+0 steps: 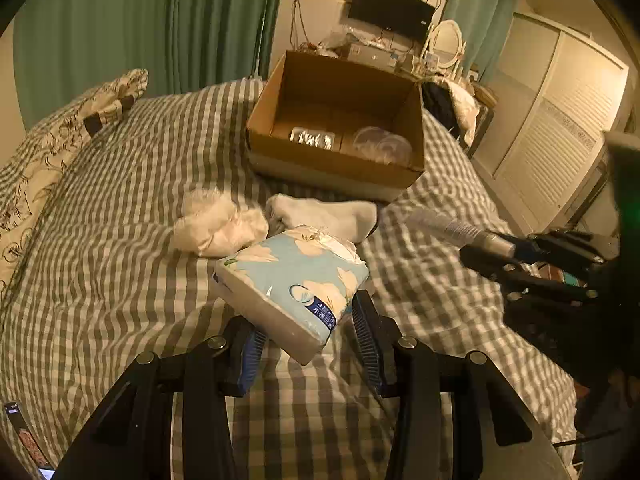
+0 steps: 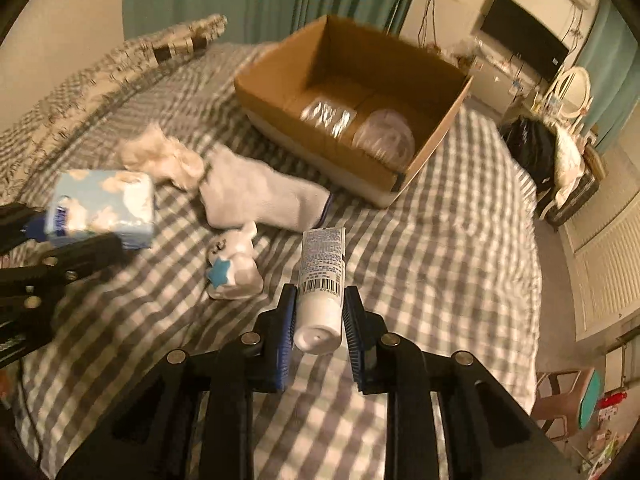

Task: Organize objects
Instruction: 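Carry the tissue pack and white tube into the box and release both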

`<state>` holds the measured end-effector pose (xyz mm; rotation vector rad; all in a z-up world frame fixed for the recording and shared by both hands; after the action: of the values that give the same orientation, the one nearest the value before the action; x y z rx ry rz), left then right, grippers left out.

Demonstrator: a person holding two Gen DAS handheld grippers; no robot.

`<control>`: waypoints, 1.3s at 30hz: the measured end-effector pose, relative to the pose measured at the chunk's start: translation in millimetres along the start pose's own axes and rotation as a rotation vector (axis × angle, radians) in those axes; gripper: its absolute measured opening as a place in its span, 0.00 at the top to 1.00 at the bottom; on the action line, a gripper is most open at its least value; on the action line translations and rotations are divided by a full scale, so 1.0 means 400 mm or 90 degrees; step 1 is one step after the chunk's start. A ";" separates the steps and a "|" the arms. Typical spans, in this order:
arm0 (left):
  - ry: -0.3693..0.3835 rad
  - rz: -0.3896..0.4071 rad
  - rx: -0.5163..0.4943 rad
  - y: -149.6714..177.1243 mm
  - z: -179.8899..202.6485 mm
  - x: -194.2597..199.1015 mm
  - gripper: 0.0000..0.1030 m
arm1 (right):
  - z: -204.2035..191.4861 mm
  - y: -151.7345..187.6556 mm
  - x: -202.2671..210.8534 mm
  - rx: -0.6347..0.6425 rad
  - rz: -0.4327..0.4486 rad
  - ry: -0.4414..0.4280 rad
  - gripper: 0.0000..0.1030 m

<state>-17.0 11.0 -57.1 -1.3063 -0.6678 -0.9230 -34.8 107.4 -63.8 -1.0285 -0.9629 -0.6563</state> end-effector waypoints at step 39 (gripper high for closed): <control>-0.088 0.075 -0.046 -0.536 -0.004 -0.220 0.58 | 0.185 -0.484 0.016 -0.045 0.177 -0.019 0.78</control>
<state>-246.0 23.8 -23.6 -1.4686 -0.6616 -0.7726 -217.3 99.0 34.6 -1.2123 -0.8067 -0.4471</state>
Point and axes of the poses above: each gripper's, at about its wrist camera, not at the fingertips, and x roughly against the way its jaws point, z to its right, y to its underside, the point moved 4 cm from there along -x, roughly the way its jaws point, and after that the axes turned 10 degrees about -z, right-handed, at the moved point
